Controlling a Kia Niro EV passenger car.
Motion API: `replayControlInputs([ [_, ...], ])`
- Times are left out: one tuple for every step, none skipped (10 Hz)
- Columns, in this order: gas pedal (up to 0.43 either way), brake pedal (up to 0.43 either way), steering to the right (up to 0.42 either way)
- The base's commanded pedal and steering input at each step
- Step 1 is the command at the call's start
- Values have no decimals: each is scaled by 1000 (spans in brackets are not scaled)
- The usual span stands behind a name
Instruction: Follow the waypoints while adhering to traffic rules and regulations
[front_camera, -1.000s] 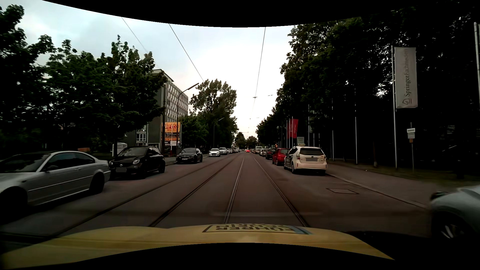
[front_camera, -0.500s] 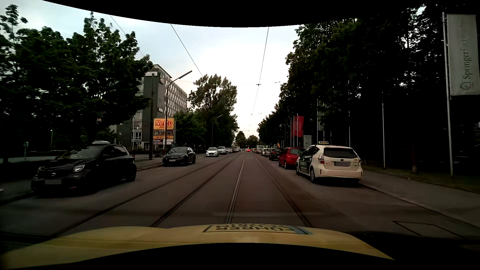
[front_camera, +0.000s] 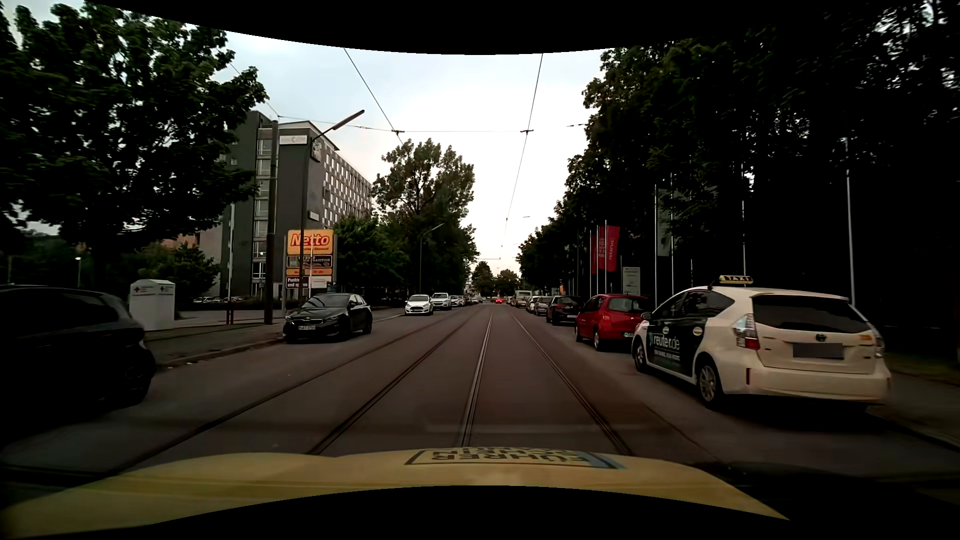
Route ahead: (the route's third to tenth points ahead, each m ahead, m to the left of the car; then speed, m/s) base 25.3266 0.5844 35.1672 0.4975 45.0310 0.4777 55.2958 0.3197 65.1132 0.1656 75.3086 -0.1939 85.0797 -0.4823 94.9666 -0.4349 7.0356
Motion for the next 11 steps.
replayControlInputs([
  [0,0,-4],
  [0,0,-2],
  [0,0,0],
  [0,0,2],
  [0,0,2],
  [0,0,2],
  [0,0,2],
  [0,0,2],
  [0,0,2],
  [0,0,2],
  [0,0,2],
])
